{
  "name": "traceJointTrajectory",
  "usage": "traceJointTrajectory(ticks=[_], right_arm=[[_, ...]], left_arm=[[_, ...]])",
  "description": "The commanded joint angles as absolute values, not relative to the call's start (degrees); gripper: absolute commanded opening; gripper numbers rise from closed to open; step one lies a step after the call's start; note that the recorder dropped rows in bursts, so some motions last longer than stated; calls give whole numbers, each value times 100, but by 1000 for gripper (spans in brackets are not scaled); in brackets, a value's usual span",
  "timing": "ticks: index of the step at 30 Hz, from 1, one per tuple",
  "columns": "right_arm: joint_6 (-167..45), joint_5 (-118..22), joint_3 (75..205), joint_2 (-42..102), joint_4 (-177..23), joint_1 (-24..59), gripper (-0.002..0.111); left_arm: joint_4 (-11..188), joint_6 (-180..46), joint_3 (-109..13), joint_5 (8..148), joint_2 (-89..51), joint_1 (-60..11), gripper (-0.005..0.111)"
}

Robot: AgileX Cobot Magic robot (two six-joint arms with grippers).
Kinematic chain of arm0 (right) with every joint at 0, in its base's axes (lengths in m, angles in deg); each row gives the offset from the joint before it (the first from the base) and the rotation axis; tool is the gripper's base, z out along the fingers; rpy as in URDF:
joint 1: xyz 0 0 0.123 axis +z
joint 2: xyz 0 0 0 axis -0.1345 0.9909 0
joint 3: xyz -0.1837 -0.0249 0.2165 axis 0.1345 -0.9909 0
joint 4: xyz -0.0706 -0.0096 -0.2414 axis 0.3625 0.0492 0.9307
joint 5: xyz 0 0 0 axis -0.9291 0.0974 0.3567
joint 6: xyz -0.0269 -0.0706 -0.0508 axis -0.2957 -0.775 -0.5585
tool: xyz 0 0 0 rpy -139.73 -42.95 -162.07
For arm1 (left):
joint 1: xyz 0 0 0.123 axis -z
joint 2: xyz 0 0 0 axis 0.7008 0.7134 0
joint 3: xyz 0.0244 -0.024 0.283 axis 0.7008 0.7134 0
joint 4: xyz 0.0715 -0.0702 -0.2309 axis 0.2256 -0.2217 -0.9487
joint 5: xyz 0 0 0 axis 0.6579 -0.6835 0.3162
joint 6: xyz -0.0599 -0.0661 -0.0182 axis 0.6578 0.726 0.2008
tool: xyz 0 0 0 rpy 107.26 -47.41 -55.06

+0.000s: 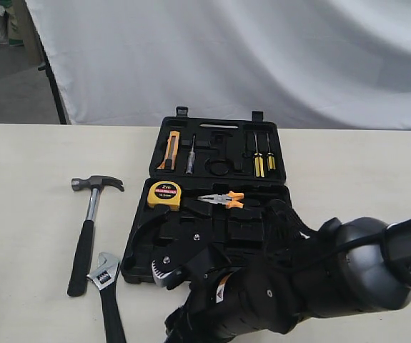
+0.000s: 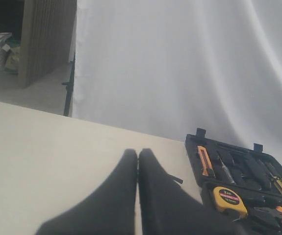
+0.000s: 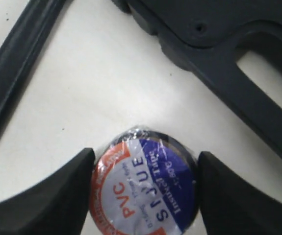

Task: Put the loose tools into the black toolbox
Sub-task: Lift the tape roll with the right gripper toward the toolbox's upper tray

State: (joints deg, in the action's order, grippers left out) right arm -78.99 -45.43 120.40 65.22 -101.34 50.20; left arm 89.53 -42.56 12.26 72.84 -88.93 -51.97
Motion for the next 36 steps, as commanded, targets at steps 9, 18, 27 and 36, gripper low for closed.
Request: traceJointTrajectory(ticks=[9, 18, 27, 36], right_arm=[[-7898, -4127, 12015, 5265, -10110, 5049, -1], [-7975, -5062, 12176, 5177, -10110, 4992, -1], [-8174, -4831, 13141, 5590, -10110, 4091, -1], [-8167, -4831, 14048, 6588, -10110, 3313, -1]], left_arm=[[8978, -4228, 1211, 7326, -8911, -5343, 1], [8978, -4228, 1211, 7326, -8911, -5343, 1], [8978, -4228, 1211, 7326, -8911, -5343, 1], [8978, -4228, 1211, 7326, -8911, -5343, 1]])
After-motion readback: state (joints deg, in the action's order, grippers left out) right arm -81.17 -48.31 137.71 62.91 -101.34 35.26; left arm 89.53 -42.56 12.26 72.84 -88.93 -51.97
